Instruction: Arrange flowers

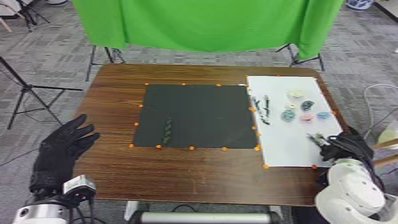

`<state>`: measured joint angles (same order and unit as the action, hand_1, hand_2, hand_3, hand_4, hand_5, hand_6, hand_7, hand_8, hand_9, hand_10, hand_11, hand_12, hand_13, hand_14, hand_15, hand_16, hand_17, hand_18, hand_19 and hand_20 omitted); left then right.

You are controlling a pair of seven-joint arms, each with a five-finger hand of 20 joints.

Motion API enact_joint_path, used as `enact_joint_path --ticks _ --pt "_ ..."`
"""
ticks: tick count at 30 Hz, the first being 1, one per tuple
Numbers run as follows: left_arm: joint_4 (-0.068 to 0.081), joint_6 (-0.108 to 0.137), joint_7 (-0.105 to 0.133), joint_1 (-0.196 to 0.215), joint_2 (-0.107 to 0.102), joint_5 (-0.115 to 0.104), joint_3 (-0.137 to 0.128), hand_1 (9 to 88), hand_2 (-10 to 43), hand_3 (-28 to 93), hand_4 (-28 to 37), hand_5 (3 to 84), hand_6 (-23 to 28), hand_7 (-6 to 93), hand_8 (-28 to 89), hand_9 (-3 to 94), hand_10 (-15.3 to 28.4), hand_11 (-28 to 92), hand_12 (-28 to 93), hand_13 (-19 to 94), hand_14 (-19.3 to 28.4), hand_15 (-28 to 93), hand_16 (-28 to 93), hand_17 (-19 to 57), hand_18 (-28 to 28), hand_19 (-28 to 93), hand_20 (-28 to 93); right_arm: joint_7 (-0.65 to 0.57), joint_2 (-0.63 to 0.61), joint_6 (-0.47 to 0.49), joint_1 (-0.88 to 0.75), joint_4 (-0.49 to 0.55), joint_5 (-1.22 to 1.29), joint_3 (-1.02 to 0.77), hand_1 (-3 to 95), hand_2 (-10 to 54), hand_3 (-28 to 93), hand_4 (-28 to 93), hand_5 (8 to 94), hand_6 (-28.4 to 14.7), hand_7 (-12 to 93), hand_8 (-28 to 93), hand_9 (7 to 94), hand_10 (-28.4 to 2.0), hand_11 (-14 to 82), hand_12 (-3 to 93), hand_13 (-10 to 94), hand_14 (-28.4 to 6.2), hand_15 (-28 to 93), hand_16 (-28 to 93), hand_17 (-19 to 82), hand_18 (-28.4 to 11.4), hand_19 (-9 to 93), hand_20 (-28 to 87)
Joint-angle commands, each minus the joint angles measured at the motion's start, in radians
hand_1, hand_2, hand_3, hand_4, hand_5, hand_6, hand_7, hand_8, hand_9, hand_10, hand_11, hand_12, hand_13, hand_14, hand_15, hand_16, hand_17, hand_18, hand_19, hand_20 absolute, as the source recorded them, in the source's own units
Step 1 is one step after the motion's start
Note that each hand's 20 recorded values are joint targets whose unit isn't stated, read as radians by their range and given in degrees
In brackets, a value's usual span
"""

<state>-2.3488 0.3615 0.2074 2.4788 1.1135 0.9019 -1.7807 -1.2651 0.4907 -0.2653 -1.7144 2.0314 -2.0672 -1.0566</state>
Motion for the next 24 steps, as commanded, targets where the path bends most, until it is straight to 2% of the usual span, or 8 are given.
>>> enact_joint_path --ticks 1,3,4,10,21,22,23,24 --pt "-0.001 0.001 0.011 0.018 0.004 -0.005 0.002 24.7 5.7 83 -21.2 38.8 10.1 16.8 -11 35.1 19.4 28 9 26 26.2 53 -11 -9.2 22.7 61 1 -0.002 0.028 -0.005 -0.013 -0.032 0.008 0.065 54.1 -9.5 75 -28 83.4 -4.5 22 5 90.4 -13.4 32.6 24.9 83 -8.0 70 16 42 -22.5 93 -6" --pt "0.000 0.007 0.020 0.020 0.000 -0.011 0.003 24.8 5.7 83 -21.3 38.8 10.2 16.8 -11 35.1 19.4 28 8 26 26.2 53 -11 -9.1 22.7 61 1 -0.008 0.016 -0.044 0.015 -0.036 -0.013 0.092 55.5 -9.5 75 -28 85.7 -4.0 22 7 92.4 -11.7 33.9 24.5 86 -6.7 69 17 44 -22.1 93 -3" --pt "0.000 0.003 0.018 0.021 0.003 -0.009 0.001 24.8 5.7 83 -21.3 38.8 10.2 16.8 -11 35.1 19.4 28 8 26 26.2 53 -11 -9.1 22.7 61 1 -0.010 0.017 -0.054 0.017 -0.035 -0.026 0.089 55.6 -9.5 75 -28 85.9 -4.0 22 8 92.8 -11.3 34.4 24.4 86 -6.5 69 17 44 -22.0 93 -2" --pt "-0.001 0.023 0.046 0.030 -0.013 -0.020 -0.005 24.7 5.7 83 -21.1 38.8 10.2 16.8 -11 35.1 19.4 28 9 26 26.2 53 -11 -9.1 22.6 61 1 -0.007 -0.003 -0.099 0.104 -0.012 -0.100 0.112 54.8 -9.5 77 -28 88.1 -4.5 22 12 93.7 -11.8 40.5 20.1 90 -4.8 70 18 47 -21.6 93 4" --pt "0.004 0.065 0.121 0.044 -0.063 -0.057 -0.008 24.7 5.7 83 -21.1 38.9 10.2 16.7 -11 35.2 19.5 28 8 26 26.2 53 -11 -9.1 22.7 61 1 0.015 -0.022 -0.131 0.379 0.055 -0.154 0.246 53.3 -9.5 81 -28 89.7 -3.8 22 14 93.7 -11.2 43.7 18.5 92 -3.9 69 19 49 -21.8 93 10" --pt "0.005 0.063 0.120 0.042 -0.063 -0.055 -0.009 24.7 5.7 83 -21.2 38.9 10.2 16.7 -11 35.2 19.4 28 8 26 26.2 53 -11 -9.1 22.6 61 1 0.010 -0.028 -0.135 0.412 0.062 -0.157 0.274 53.2 -9.5 81 -28 89.8 -3.8 22 14 93.7 -11.2 43.8 18.4 92 -3.9 69 19 49 -21.8 93 10" --pt "0.005 0.065 0.130 0.050 -0.066 -0.059 -0.012 24.8 5.7 83 -21.2 38.9 10.2 16.7 -11 35.2 19.4 28 8 26 26.2 53 -11 -9.1 22.6 61 1 0.013 -0.029 -0.137 0.434 0.071 -0.161 0.288 53.1 -9.5 81 -28 89.8 -3.8 22 14 93.7 -11.2 44.0 18.4 92 -3.9 69 19 49 -21.9 93 10" --pt "0.006 0.061 0.127 0.048 -0.066 -0.058 -0.015 24.7 5.7 83 -21.2 38.9 10.2 16.7 -11 35.2 19.4 28 8 26 26.2 53 -11 -9.1 22.7 61 1 0.013 -0.028 -0.142 0.451 0.081 -0.160 0.299 53.0 -9.5 81 -28 89.9 -3.8 22 14 93.7 -11.2 44.1 18.3 92 -3.9 69 19 49 -22.1 93 10"
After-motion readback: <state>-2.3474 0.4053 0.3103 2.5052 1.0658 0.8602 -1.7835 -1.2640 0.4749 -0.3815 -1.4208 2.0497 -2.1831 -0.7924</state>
